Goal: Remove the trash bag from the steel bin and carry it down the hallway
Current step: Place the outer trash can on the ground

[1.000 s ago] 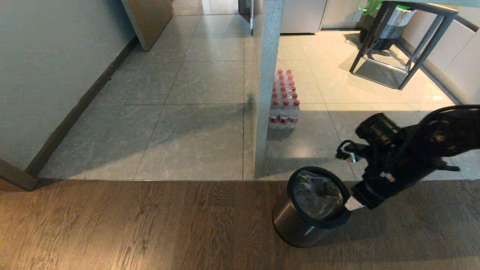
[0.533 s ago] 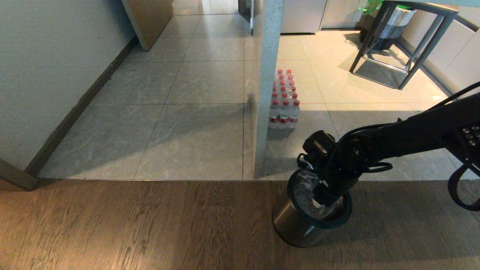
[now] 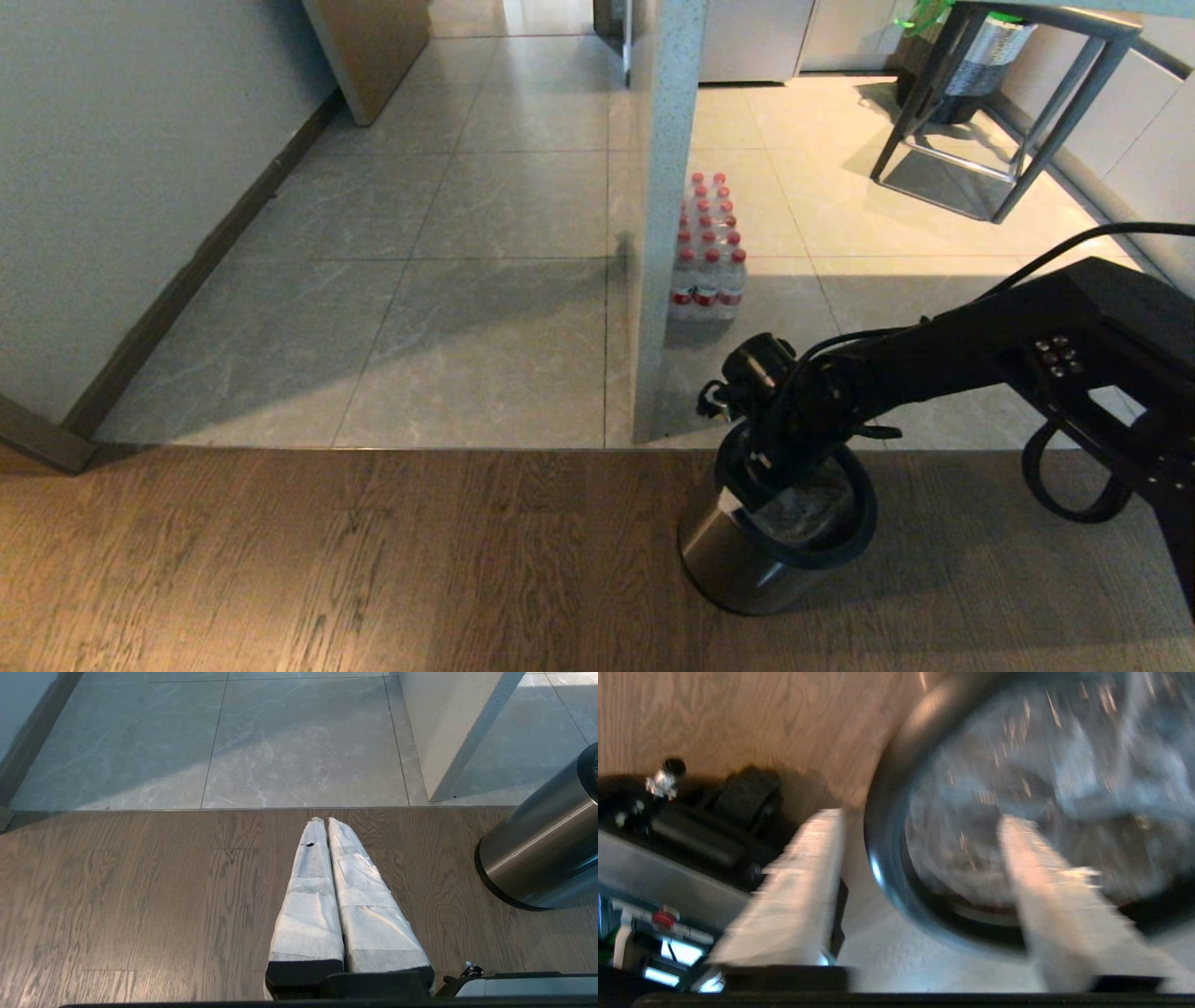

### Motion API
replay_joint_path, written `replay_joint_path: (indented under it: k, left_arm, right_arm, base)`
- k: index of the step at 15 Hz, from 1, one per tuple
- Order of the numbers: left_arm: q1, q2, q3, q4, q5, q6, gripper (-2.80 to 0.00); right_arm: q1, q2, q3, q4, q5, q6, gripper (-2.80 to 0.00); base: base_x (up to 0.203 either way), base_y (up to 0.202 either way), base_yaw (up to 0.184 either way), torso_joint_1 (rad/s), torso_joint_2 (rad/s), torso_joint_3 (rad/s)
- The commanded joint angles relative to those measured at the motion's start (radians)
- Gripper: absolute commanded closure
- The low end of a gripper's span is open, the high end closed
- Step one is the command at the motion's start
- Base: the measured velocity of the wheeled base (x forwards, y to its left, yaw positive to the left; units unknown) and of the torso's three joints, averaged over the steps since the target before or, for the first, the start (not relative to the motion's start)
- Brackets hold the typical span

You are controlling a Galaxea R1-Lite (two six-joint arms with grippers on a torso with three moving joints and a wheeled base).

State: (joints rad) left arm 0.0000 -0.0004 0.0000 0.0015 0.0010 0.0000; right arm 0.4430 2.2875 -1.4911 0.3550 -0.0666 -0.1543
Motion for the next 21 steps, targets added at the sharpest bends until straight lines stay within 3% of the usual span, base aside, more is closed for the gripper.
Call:
replay_joint_path:
  k: [1,9,17,18,21]
  left_arm:
    - [0.0,0.0,-0.001,0.0,0.001,0.0,0.0]
    - [0.0,0.0,0.0,0.0,0.001,0.0,0.0]
    - [0.0,0.0,0.0,0.0,0.001,0.0,0.0]
    - [0.0,0.0,0.0,0.0,0.001,0.0,0.0]
    - [0.0,0.0,0.0,0.0,0.001,0.0,0.0]
  right_arm:
    - [0.003,0.05,-0.022,-0.005,0.003,-0.001,0.0]
    - [0.005,0.084,-0.027,-0.02,-0.001,-0.01,0.0]
    - [0.006,0.066,-0.021,-0.065,-0.007,0.033,0.0]
    - [0.006,0.067,-0.019,-0.062,-0.006,0.032,-2.8]
    - [0.019,0.075,-0.026,-0.062,-0.004,0.023,-2.8]
  base:
    - [0.0,0.0,0.0,0.0,0.0,0.0]
    - [0.0,0.0,0.0,0.0,0.0,0.0]
    - [0.0,0.0,0.0,0.0,0.0,0.0]
    - [0.0,0.0,0.0,0.0,0.0,0.0]
    - [0.0,0.0,0.0,0.0,0.0,0.0]
